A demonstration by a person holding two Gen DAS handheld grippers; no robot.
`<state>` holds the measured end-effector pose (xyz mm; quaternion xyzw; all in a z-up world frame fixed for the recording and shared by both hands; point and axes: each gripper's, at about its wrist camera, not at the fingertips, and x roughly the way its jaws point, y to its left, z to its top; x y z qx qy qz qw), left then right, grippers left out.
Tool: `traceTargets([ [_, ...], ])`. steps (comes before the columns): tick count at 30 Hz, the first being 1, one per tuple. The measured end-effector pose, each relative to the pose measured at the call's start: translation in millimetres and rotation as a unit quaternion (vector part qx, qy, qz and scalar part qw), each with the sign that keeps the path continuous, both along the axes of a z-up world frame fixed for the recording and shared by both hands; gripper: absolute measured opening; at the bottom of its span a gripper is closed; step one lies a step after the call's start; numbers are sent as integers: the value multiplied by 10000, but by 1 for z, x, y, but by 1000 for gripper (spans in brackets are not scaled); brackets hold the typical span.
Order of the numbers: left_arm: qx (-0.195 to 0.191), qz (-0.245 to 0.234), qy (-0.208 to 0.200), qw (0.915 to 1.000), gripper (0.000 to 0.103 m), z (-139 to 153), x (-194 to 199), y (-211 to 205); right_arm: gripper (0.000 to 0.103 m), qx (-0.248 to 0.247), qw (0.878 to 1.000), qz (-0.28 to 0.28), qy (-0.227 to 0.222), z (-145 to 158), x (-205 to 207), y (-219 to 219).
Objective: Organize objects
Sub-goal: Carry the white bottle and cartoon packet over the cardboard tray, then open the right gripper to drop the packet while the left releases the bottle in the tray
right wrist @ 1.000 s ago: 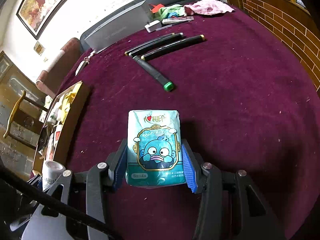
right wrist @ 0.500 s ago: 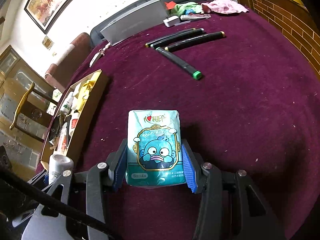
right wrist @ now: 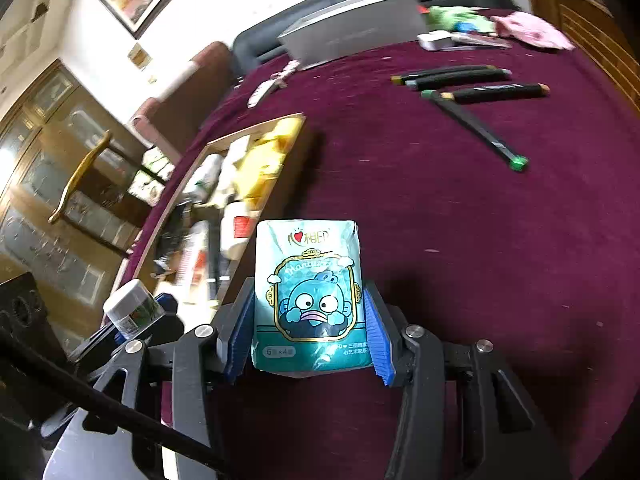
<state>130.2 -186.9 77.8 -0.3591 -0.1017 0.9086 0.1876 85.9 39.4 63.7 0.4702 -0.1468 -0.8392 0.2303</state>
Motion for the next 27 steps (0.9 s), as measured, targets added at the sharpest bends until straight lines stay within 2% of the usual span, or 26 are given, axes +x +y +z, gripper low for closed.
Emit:
traceTargets([
  [5,-5,459,-95,9989,29,-10,-6,-40,48,-8,9991,417,44,4,-2,-44],
  [12,-66,858,-291,9959,29,-29,-17,-81,48,120,9960,889,-35,-2,-5,-97],
  [18,-3,804,-501,9955,30,-43,-28,-93,48,192,9923,1207,-188,-14,-8,-132],
  [27,99,680,-666,9954,30,-44,-39,-107,48,233,9878,1462,-484,-33,-13,-158],
])
